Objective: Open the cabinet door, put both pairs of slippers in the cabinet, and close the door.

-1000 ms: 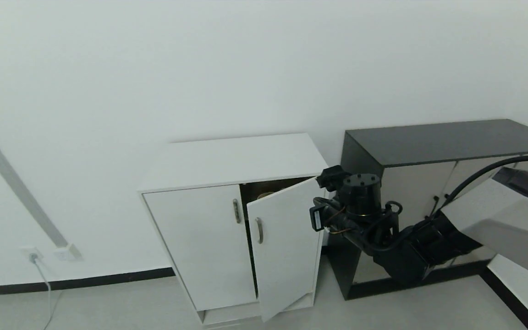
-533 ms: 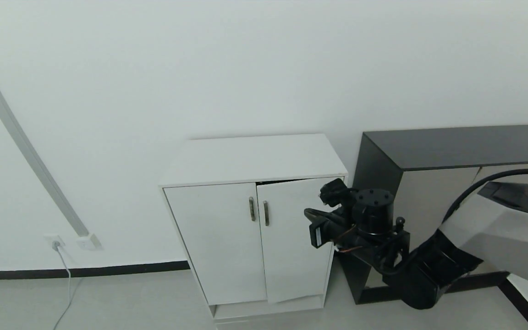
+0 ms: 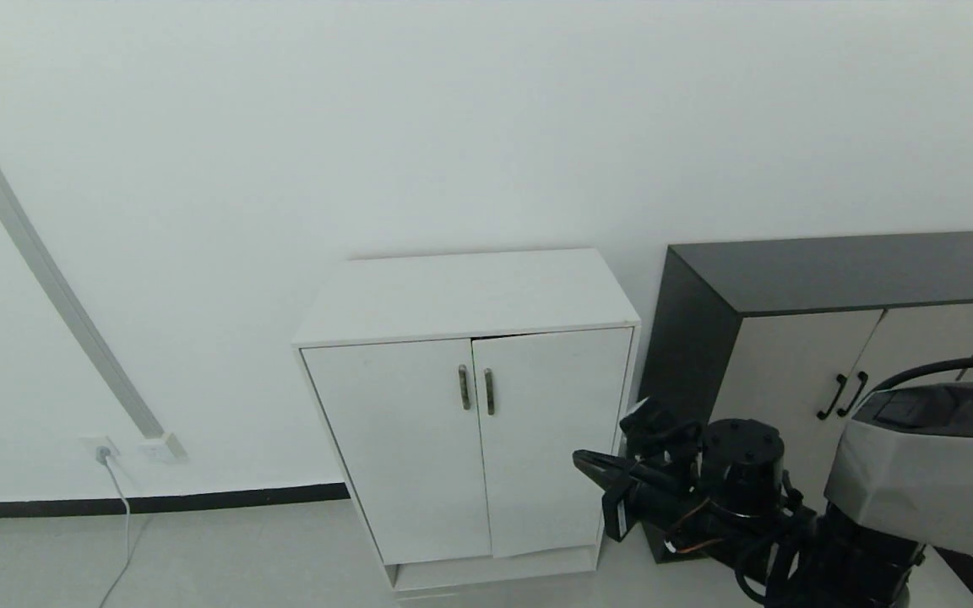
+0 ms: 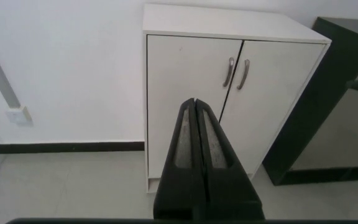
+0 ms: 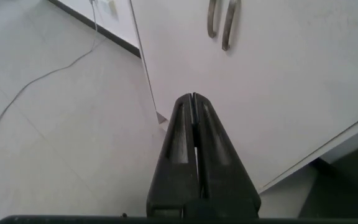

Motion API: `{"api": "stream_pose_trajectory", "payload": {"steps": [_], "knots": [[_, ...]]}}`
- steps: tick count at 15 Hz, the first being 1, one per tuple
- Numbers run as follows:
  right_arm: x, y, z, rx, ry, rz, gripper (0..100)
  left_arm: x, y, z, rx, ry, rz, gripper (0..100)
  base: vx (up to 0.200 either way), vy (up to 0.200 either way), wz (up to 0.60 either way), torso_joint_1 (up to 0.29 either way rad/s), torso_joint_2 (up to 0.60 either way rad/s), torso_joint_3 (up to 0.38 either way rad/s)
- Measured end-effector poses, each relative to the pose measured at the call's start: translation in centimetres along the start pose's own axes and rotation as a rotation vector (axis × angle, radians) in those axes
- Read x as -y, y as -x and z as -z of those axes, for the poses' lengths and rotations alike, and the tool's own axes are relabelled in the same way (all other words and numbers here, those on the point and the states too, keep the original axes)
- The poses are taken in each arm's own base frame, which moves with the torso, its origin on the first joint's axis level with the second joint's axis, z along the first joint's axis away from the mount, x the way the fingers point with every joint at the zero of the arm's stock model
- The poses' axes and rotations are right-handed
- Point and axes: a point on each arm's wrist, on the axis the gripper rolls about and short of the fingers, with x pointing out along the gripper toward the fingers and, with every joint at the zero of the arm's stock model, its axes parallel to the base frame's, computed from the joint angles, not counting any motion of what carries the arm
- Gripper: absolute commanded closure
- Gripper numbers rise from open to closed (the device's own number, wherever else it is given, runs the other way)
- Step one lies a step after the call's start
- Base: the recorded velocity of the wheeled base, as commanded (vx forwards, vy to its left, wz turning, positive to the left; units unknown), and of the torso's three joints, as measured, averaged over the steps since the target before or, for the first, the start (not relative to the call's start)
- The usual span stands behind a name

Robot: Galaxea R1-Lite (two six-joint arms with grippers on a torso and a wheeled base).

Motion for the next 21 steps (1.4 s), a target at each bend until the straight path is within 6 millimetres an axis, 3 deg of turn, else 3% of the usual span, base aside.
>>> {"api": "stream_pose_trajectory", "payload": {"steps": [7, 13, 17, 21], "knots": [[-0.7, 0.4, 2.1, -0.054, -0.005, -0.020, 100, 0.0, 0.0, 0.0, 0.000, 0.000, 0.000, 100, 0.200, 0.000, 0.00, 0.009, 0.01, 0.004], [-0.8, 0.0, 2.6, -0.066, -0.008, -0.021, 100, 0.0, 0.0, 0.0, 0.000, 0.003, -0.001, 100, 0.000, 0.000, 0.00, 0.000, 0.00, 0.000], [-0.2, -1.8, 2.6, -0.117, -0.023, 0.051, 100, 0.0, 0.0, 0.0, 0.000, 0.003, 0.000, 100, 0.000, 0.000, 0.00, 0.000, 0.00, 0.000], [0.6, -4.8, 1.1, -0.150, -0.058, 0.187, 100, 0.0, 0.0, 0.0, 0.000, 0.003, 0.001, 100, 0.000, 0.000, 0.00, 0.000, 0.00, 0.000]]}}
